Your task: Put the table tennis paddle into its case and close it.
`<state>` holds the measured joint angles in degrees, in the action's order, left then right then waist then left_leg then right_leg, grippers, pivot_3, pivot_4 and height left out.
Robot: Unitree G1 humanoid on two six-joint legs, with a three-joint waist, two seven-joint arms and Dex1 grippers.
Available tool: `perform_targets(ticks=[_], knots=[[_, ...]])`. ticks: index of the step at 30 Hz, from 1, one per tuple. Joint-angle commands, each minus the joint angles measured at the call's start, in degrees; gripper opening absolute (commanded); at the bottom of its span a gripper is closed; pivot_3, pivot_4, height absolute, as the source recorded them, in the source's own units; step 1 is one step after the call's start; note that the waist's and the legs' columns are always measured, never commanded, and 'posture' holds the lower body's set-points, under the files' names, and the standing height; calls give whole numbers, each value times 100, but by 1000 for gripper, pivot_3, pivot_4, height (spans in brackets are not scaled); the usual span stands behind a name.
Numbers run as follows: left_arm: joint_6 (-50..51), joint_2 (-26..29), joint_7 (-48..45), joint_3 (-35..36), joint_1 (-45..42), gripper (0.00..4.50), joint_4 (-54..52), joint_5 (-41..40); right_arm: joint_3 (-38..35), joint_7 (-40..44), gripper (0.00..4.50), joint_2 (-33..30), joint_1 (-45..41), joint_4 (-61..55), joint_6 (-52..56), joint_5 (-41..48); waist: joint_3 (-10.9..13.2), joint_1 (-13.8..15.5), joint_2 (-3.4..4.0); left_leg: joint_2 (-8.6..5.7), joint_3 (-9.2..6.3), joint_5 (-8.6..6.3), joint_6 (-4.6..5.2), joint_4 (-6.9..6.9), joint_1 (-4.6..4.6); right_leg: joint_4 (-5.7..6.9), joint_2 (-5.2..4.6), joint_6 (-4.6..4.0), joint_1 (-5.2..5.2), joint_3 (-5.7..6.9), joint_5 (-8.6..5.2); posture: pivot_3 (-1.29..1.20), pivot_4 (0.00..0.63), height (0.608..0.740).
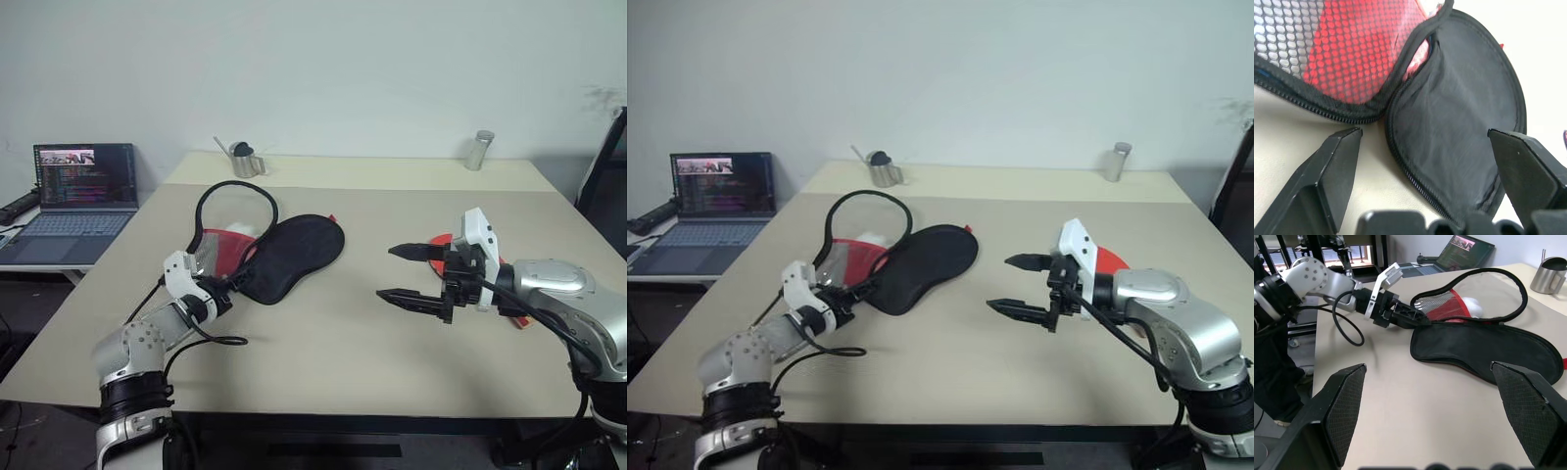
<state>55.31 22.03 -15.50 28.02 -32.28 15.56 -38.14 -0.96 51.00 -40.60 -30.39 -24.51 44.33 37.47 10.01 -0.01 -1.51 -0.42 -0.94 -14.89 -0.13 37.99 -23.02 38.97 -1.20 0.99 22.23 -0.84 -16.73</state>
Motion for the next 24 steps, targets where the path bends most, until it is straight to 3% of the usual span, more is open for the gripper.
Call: perform_targets(ticks=[1,10,11,15,23,24], knots=[[-258,-104,-33,-95,-298,4500,378,71,-158,-6,4483,-70,-61,-123,-72,73,0,22,-1,-1,-1,1,-2,0,0,0,0,0,-2,1,0,0,150,740],[-452,-412,-194,-398,-691,4500,861,188,-193,-216,4483,-53,-183,-172,54,117,0,74,-1,-4,-4,3,-6,1,0,-1,-3,0,-4,2,0,0,150,740],[-437,-423,-228,-437,-703,4318,846,192,-198,-244,4496,-51,-201,-182,79,131,0,76,-1,-5,-4,3,-6,1,-1,-1,-3,0,-4,1,0,0,150,740],[-341,-426,-321,-592,-706,3201,804,218,-197,-327,4500,-43,-241,-207,143,180,1,71,-3,-4,-3,4,-7,0,-1,-2,-3,0,-3,1,0,0,150,740],[-388,-388,-512,-863,-778,190,909,328,-180,-407,4500,-8,-240,-150,95,197,2,10,-4,-4,-3,4,-7,-1,-2,-1,-3,0,-1,0,0,0,150,740],[-379,-379,-596,-943,-783,14,878,349,-182,-400,4500,-9,-224,-143,80,191,2,10,-4,-4,-3,4,-7,-1,-2,-1,-3,0,-1,1,0,0,150,740]])
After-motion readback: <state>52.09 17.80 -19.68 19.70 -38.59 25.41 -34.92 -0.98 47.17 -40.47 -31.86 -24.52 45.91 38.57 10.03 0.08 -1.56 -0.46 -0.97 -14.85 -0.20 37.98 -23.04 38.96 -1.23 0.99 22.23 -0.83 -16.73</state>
